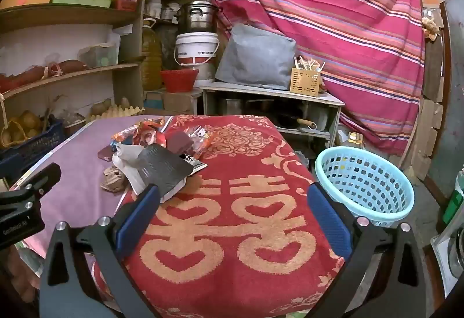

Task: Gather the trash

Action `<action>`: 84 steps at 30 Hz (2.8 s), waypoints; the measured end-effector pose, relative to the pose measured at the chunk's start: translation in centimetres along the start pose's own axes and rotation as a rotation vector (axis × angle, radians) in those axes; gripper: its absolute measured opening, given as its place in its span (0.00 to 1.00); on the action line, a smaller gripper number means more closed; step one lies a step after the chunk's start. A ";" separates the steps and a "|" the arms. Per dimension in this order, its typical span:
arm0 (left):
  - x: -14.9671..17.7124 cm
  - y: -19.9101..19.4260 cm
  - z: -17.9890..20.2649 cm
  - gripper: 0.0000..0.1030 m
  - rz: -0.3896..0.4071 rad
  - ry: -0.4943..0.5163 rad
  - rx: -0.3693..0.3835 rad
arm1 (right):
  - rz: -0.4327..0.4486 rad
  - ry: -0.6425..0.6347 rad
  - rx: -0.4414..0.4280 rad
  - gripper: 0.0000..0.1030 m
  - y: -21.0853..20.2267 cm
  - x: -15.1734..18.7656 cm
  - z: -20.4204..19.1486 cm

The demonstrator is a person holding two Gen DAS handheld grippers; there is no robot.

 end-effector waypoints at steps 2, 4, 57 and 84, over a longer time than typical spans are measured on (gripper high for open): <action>0.0 0.0 0.0 0.95 0.000 0.004 -0.001 | -0.002 0.004 -0.002 0.96 0.0 0.0 0.1; 0.0 0.0 0.0 0.95 0.001 0.005 0.000 | -0.002 0.008 -0.004 0.96 0.1 0.0 0.1; 0.0 0.0 0.0 0.95 0.003 0.006 -0.001 | 0.004 0.006 -0.002 0.96 0.1 -0.3 0.3; 0.0 0.0 0.0 0.95 0.001 0.007 -0.002 | 0.004 0.005 0.003 0.96 0.2 -0.1 -0.2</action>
Point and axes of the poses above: each gripper's, at about its wrist camera, not at the fingertips, and y roughly the way its jaws point, z to its right, x to its underside, the point moved 6 cm from there along y, roughly the way its jaws point, and after that the axes turned 1 degree about -x, right-handed, at the moved point
